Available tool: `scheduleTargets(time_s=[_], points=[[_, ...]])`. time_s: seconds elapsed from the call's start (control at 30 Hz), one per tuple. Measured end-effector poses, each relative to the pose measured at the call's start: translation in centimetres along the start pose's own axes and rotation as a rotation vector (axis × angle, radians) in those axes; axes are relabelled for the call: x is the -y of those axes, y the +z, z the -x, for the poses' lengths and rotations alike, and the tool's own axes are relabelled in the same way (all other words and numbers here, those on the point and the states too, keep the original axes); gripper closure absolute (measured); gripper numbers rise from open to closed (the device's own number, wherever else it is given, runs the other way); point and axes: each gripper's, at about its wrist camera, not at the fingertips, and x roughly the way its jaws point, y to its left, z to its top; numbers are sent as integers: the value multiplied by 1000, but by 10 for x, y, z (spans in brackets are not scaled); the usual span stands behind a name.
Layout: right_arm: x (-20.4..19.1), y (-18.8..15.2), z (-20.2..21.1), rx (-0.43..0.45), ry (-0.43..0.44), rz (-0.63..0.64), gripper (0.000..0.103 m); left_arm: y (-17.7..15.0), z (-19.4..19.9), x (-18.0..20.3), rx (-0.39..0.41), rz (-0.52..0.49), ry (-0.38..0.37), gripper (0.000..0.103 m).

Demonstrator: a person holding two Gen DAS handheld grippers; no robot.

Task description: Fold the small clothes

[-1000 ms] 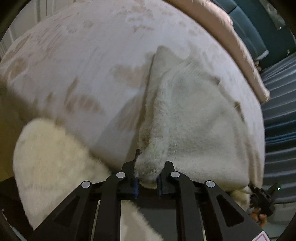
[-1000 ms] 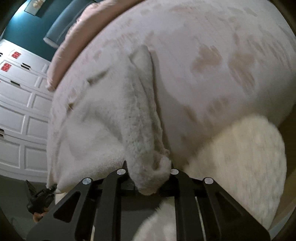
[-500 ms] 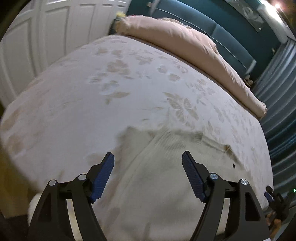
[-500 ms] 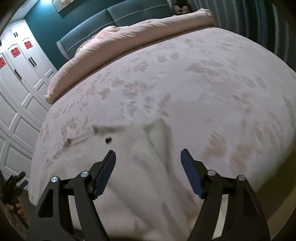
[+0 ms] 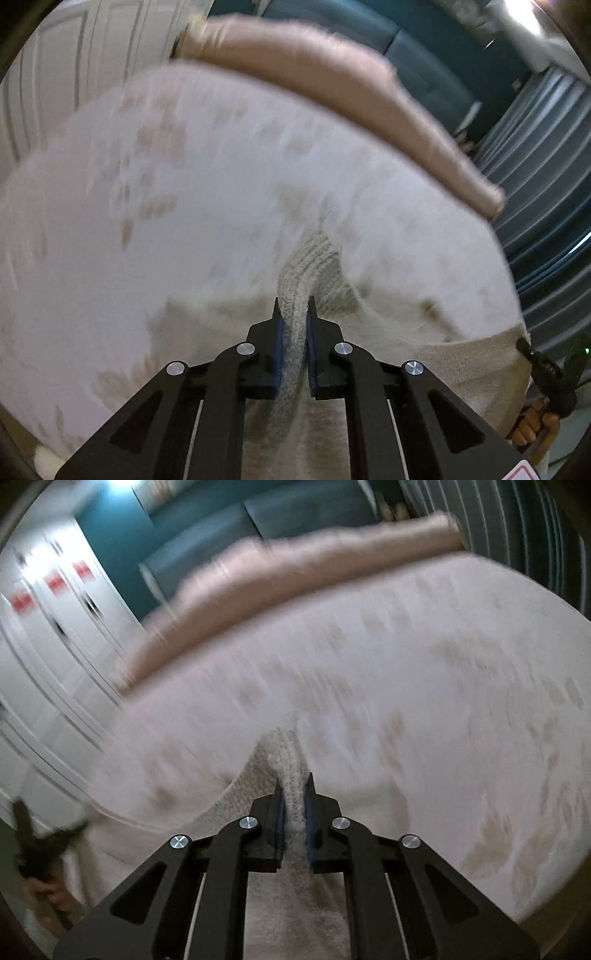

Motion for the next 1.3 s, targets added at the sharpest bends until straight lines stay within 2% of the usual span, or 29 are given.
scheduleTargets(time_s=[0.07, 0.13, 0.17, 0.23, 0.27, 0.3, 0.37, 0.43, 0.57, 0.63, 0.7, 0.73, 0.77, 0.83, 0.9, 0.93, 1.0, 1.03, 1.07, 1.17, 1.23, 1.3], points=[[2, 11, 14, 83, 25, -18, 95, 12, 9, 4, 58, -7, 20, 96], [12, 13, -4, 58, -47, -5, 95, 14, -6, 1, 44, -27, 64, 95], [21, 7, -28, -3, -127, 17, 95, 9, -27, -5, -2, -53, 120, 95], [50, -14, -89, -195, -239, -17, 95, -6, -67, -21, -115, -46, 174, 95], [58, -19, -96, -222, -241, -59, 95, -16, -82, -30, -166, -17, 193, 95], [62, -20, -93, -206, -212, -102, 95, -22, -83, -34, -160, -1, 187, 95], [55, -13, -65, -96, -140, -118, 95, -24, -74, -33, -126, -10, 181, 95], [54, -12, -60, -64, -130, -104, 95, -23, -73, -33, -122, -13, 179, 95], [66, -33, -113, -240, -267, -34, 94, -25, -95, -40, -163, 0, 202, 92], [55, -28, -98, -183, -287, -25, 88, -21, -88, -36, -152, 3, 207, 89], [39, -24, -68, -89, -356, -6, 71, -20, -72, -27, -127, -18, 235, 86], [30, -24, -55, -50, -377, 8, 69, -21, -63, -22, -110, -34, 261, 86], [14, -27, -38, -17, -373, 37, 68, -23, -46, -14, -78, -55, 303, 86], [-8, -36, -25, -24, -281, 86, 68, -31, -19, 0, -20, -69, 314, 88], [-45, -57, -17, -68, -163, 154, 68, -48, 5, 25, 4, -79, 232, 88], [-71, -77, -17, -126, -58, 186, 68, -58, 11, 38, -8, -86, 183, 88], [-98, -101, -21, -216, 72, 194, 69, -90, 9, 68, -98, -125, 74, 87], [-113, -121, -25, -274, 129, 208, 69, -101, 6, 76, -129, -140, 55, 87], [-122, -134, -28, -308, 144, 230, 69, -118, 1, 86, -166, -171, 45, 87], [-126, -163, -33, -374, 118, 289, 70, -148, -9, 84, -231, -209, 107, 87], [-105, -163, -30, -383, 70, 272, 72, -158, -9, 66, -256, -197, 150, 87], [-63, -155, -21, -373, -6, 204, 74, -161, -6, 45, -257, -178, 193, 87]])
